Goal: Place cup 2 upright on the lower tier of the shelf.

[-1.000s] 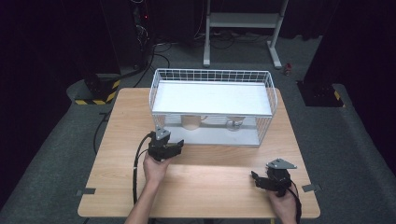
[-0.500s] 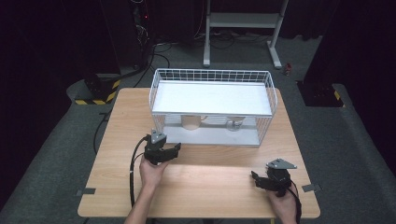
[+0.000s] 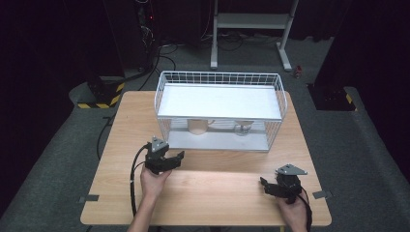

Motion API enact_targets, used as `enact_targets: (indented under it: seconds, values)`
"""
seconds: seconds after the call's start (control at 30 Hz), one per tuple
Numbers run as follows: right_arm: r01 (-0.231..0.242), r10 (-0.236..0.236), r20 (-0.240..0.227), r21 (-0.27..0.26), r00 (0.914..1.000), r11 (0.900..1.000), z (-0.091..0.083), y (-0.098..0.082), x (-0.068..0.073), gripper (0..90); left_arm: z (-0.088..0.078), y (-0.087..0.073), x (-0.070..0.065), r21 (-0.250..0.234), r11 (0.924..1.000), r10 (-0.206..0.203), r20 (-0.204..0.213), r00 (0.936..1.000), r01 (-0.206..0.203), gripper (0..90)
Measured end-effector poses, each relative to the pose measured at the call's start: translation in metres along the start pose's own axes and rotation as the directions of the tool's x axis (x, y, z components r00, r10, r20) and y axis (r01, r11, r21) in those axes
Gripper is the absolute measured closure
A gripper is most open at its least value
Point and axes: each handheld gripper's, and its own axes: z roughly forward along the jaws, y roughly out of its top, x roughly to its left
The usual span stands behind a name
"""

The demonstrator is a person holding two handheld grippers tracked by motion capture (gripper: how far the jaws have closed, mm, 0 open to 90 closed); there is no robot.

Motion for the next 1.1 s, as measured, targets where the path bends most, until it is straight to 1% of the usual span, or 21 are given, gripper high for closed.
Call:
enact_targets:
  seconds: [0.03,0.13,0.33,0.37,0.53,0.67,0.77,0.87,0.97,1.03,1.1]
  values:
    - [-0.002,0.002,0.001,0.001,1.0000,1.000,0.000,0.000,0.000,22.3,-0.001,-0.001,0.000,-0.002,1.0000,-0.009,-0.001,1.0000,0.009,30.7]
    - [-0.002,0.002,0.001,0.001,1.0000,1.000,0.000,0.000,0.000,22.2,-0.003,-0.003,-0.001,-0.001,1.0000,0.001,-0.002,1.0000,-0.001,30.5]
    - [-0.001,0.001,0.001,0.001,1.0000,1.000,0.000,0.000,0.000,22.3,-0.008,-0.006,-0.001,-0.013,0.9999,-0.007,0.005,1.0000,0.007,29.7]
    - [-0.001,0.001,0.001,0.001,1.0000,1.000,0.000,0.000,0.000,22.3,-0.009,-0.006,-0.001,-0.012,0.9999,-0.003,0.001,1.0000,0.003,29.5]
    - [-0.001,0.001,0.001,0.001,1.0000,1.000,0.000,0.000,0.000,22.3,-0.013,-0.010,0.001,-0.013,0.9998,-0.012,-0.003,0.9999,0.012,28.4]
    - [0.000,0.000,0.000,0.000,1.0000,1.000,0.000,0.000,0.000,22.3,-0.016,-0.014,0.002,-0.011,0.9999,-0.007,-0.005,1.0000,0.007,27.9]
    - [-0.002,0.002,0.001,0.001,1.0000,1.000,0.000,0.000,0.000,22.3,-0.018,-0.017,0.002,-0.012,0.9998,-0.013,-0.004,0.9999,0.013,27.5]
    - [-0.001,0.001,0.001,0.001,1.0000,1.000,0.000,0.000,0.000,22.3,-0.020,-0.020,0.003,-0.010,0.9999,-0.007,-0.008,0.9999,0.007,26.8]
    - [0.000,0.000,0.000,0.000,1.0000,1.000,0.000,0.000,0.000,22.2,-0.021,-0.023,0.004,-0.009,0.9999,-0.014,-0.011,0.9999,0.014,26.2]
    - [-0.002,0.002,0.001,0.001,1.0000,1.000,0.000,0.000,0.000,22.3,-0.023,-0.025,0.004,-0.014,0.9997,-0.022,-0.003,0.9998,0.022,25.8]
    - [0.000,0.000,0.000,0.000,1.0000,1.000,0.000,0.000,0.000,22.3,-0.024,-0.026,0.005,-0.014,0.9997,-0.022,-0.002,0.9998,0.022,25.6]
